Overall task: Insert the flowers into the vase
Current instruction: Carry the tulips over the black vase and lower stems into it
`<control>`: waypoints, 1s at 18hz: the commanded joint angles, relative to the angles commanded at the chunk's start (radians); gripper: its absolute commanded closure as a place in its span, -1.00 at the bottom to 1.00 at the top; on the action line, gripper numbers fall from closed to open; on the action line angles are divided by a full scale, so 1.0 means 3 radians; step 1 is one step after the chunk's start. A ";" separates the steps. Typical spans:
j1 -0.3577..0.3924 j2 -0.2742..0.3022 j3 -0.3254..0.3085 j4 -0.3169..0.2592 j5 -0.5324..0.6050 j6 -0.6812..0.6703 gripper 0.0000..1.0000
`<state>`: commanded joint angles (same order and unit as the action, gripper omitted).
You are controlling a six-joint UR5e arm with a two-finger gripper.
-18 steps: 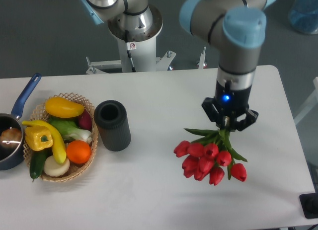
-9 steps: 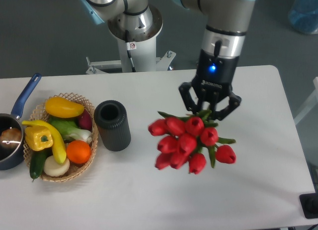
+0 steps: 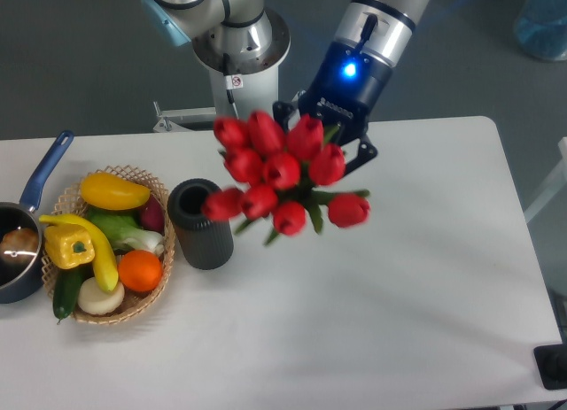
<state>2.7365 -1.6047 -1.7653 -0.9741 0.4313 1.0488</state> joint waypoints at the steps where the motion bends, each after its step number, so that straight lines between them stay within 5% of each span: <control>1: 0.0041 0.0051 -0.0128 0.0000 -0.0153 0.0123 1.00; 11: 0.0128 0.0118 -0.0900 -0.0010 -0.1212 0.0942 1.00; 18: -0.0056 0.0236 -0.1054 -0.0026 -0.1366 0.0948 1.00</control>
<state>2.7198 -1.5340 -2.0816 -0.9817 0.0215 1.3330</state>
